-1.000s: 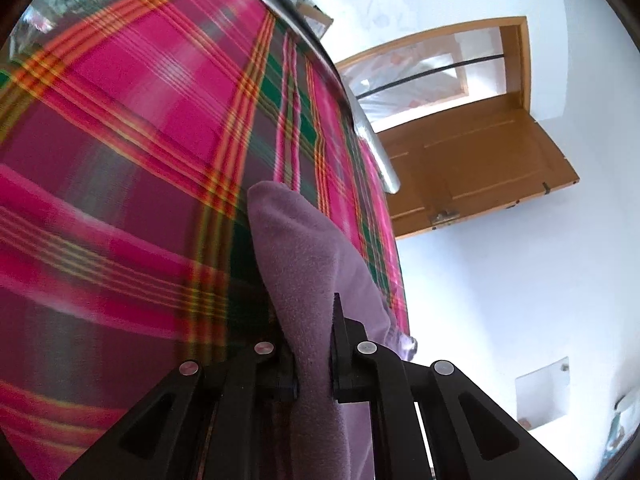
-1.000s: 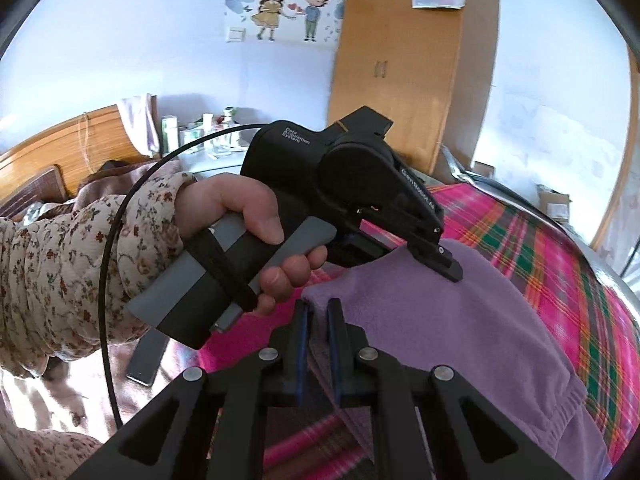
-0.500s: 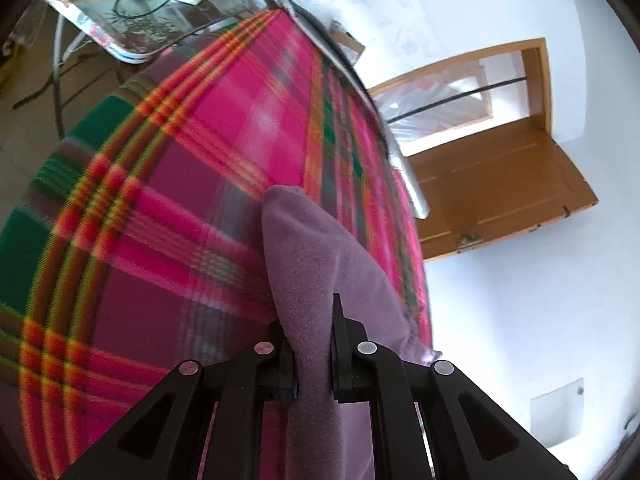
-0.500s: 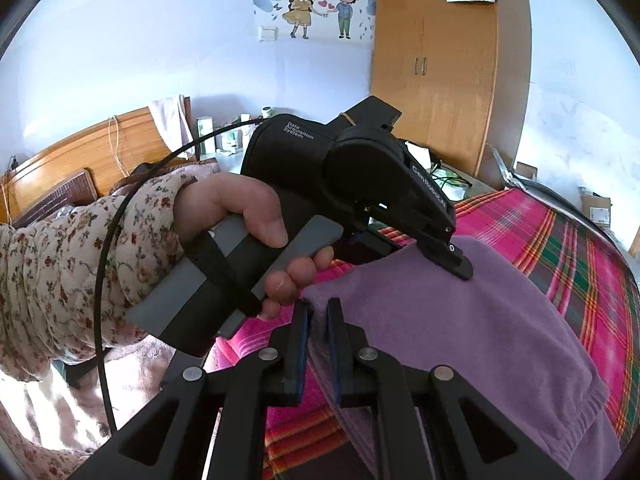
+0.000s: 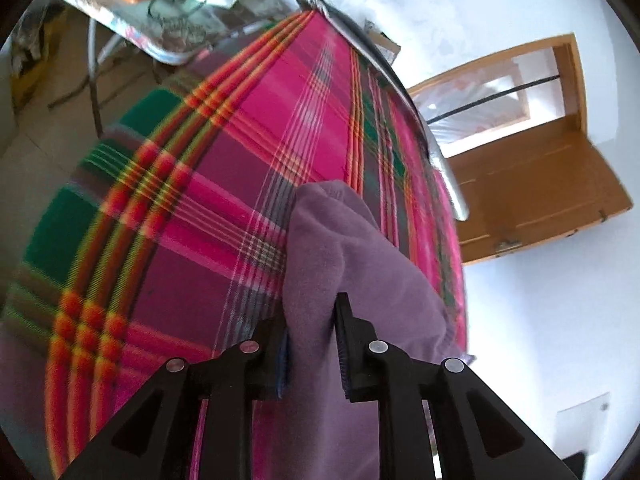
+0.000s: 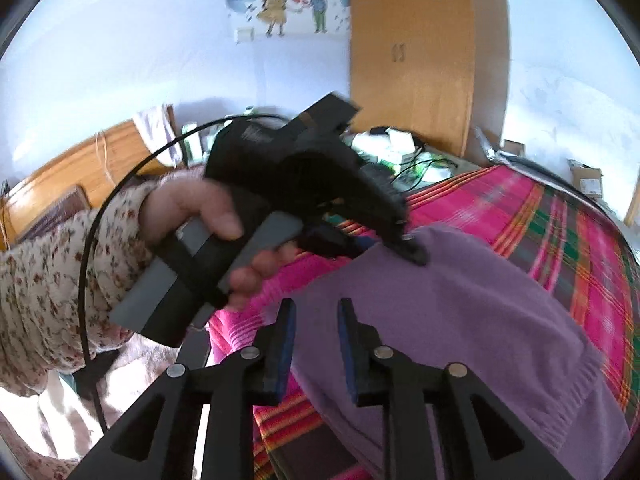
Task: Fold clothes
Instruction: 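Release the pants with both tools and pull back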
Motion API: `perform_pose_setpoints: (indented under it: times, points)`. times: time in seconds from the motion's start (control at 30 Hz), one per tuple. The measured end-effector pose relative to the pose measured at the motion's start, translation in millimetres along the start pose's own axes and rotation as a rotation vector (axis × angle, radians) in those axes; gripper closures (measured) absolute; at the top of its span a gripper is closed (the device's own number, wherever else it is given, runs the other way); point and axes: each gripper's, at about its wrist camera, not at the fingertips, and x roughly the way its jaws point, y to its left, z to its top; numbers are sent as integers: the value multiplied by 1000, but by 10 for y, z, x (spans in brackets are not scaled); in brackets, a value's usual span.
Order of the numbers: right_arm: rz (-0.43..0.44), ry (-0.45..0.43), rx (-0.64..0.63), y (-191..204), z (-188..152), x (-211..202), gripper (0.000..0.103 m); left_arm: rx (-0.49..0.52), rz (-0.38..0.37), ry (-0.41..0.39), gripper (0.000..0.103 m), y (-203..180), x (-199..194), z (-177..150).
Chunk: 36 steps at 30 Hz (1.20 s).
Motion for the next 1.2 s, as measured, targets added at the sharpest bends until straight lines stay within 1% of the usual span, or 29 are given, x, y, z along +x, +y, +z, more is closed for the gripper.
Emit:
perform_pose_setpoints:
  times: [0.03,0.1,0.2,0.3,0.37,0.43,0.53,0.6,0.67,0.73,0.83,0.97,1.1,1.2]
  points:
    - [-3,-11,15,-48,-10,-87,82,10,16,-16,80,-61,-8,-20]
    - [-18,-31,50,-166,-41,-268,82,33,51,-56,80,-177,-53,-64]
    - [-81,-62,112,-373,-158,-574,82,69,108,-129,80,-349,-124,-142]
    - [-186,-77,208,-666,-403,-879,82,104,143,-193,80,-490,-247,-254]
    - [-263,-57,281,-924,-601,-1032,81,145,158,-226,80,-634,-294,-335]
    - [-364,-2,348,-1193,-785,-1097,81,205,164,-242,80,-828,-292,-429]
    - [-492,79,428,-1495,-1087,-1164,81,267,129,-215,80,-1077,-189,-532]
    - [-536,94,452,-1588,-1230,-1229,81,309,113,-193,80,-1233,-105,-581]
    - [-556,91,460,-1656,-1303,-1289,81,348,89,-168,80,-1382,4,-636]
    - [-577,88,467,-1725,-1376,-1349,81,377,65,-125,79,-1500,141,-710]
    - [-608,82,479,-1828,-1486,-1439,76,417,38,-48,79,-1670,408,-835]
    - [-673,87,505,-2025,-1607,-1532,76,470,9,25,79,-1865,720,-999]
    - [-732,77,550,-2149,-1785,-1783,76,505,-32,107,79,-2030,1017,-1159]
    - [-781,66,588,-2277,-1917,-1949,76,516,-45,150,79,-2108,1226,-1226]
